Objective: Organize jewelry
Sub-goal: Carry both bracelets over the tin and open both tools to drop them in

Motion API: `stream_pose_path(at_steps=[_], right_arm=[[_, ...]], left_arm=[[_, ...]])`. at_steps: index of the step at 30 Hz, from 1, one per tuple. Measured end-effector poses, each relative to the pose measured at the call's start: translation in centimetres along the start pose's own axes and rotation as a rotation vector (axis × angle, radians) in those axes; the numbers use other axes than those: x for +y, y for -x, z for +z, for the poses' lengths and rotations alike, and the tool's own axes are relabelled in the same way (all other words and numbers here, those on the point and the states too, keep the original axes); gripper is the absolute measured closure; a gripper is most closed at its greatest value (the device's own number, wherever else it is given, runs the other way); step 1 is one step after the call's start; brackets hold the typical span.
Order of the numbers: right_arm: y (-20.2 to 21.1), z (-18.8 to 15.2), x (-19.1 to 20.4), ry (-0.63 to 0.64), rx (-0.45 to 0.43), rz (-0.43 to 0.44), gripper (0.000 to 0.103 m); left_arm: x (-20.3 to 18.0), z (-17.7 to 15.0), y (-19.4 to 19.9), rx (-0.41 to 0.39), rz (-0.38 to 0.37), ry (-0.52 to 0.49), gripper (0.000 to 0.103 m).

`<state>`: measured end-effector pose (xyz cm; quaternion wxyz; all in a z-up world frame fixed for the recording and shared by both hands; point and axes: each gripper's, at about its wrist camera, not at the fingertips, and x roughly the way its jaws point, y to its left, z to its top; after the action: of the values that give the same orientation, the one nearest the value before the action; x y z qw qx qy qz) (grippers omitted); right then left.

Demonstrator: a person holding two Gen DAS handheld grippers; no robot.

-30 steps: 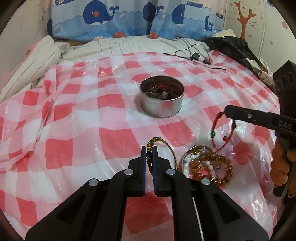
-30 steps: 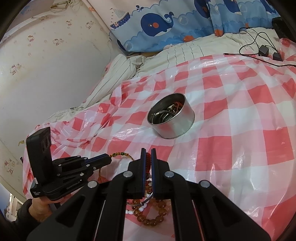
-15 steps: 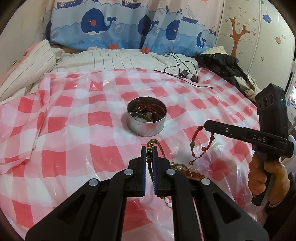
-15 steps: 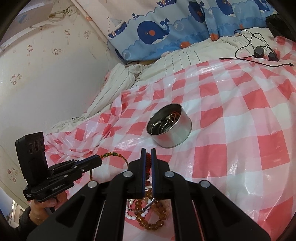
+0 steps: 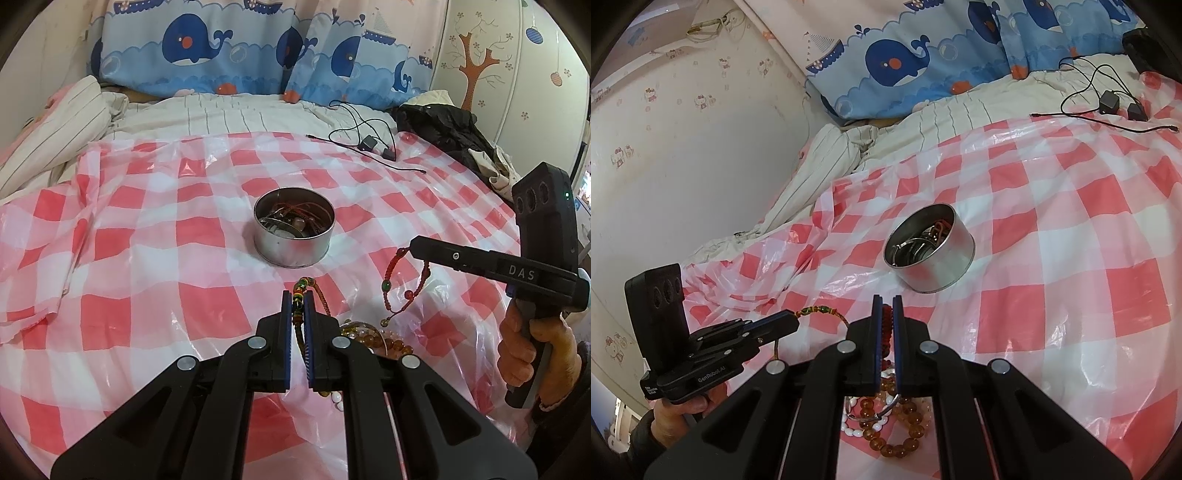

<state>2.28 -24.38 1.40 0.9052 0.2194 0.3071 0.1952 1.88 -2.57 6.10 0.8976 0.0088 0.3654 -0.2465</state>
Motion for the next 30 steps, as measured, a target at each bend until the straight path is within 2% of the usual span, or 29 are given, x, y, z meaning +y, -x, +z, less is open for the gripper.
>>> stream_pose_path(at_steps=[4, 9, 15, 17, 20, 23, 24, 25, 26, 28, 30], right_arm=[[-0.2, 0.3, 0.2, -0.004, -0.013, 0.007, 0.097], [-0.4, 2.2, 0.7, 0.012, -0.057, 0.0, 0.097], [-1.8, 5.6, 0.7, 0.04, -0.105, -0.03, 0.097], [-3.0, 7.1, 0.7, 0.051, -0.121, -0.042, 0.097], [-5.8, 8.5, 0.4, 0.07, -0.11, -0.065, 0.097], [-10.2, 8.7, -1.2, 0.084, -0.011, -0.154, 0.097], [-11.4, 8.5, -2.0, 0.078, 0.021, -0.177, 0.094], [-11.8, 8.3, -2.4, 0.073, 0.038, -0.194, 0.086], [-11.8, 8.0, -2.6, 0.079, 0.04, -0.199, 0.084], [-10.5, 7.4, -2.4, 0.106, 0.016, -0.207, 0.066], [-8.8, 6.5, -2.3, 0.118, -0.001, -0.217, 0.066]], left_arm=[[0.0, 0.7, -0.4, -0.01, -0.013, 0.006, 0.098], [-0.1, 3.2, -1.6, -0.046, -0.046, 0.022, 0.098], [0.8, 7.4, -5.5, -0.122, -0.095, 0.112, 0.098], [1.7, 8.4, -8.3, -0.093, -0.094, 0.171, 0.097], [3.4, 8.3, -12.1, 0.015, -0.014, 0.21, 0.096], [4.3, 7.4, -11.3, 0.019, 0.001, 0.209, 0.088], [4.5, 7.0, -10.6, 0.01, 0.007, 0.2, 0.079], [4.7, 6.5, -9.8, 0.004, 0.008, 0.193, 0.073], [4.8, 6.1, -9.1, 0.002, 0.01, 0.185, 0.07], [5.0, 4.7, -7.6, 0.006, 0.015, 0.164, 0.067], [5.2, 3.6, -6.4, 0.016, 0.018, 0.168, 0.063]])
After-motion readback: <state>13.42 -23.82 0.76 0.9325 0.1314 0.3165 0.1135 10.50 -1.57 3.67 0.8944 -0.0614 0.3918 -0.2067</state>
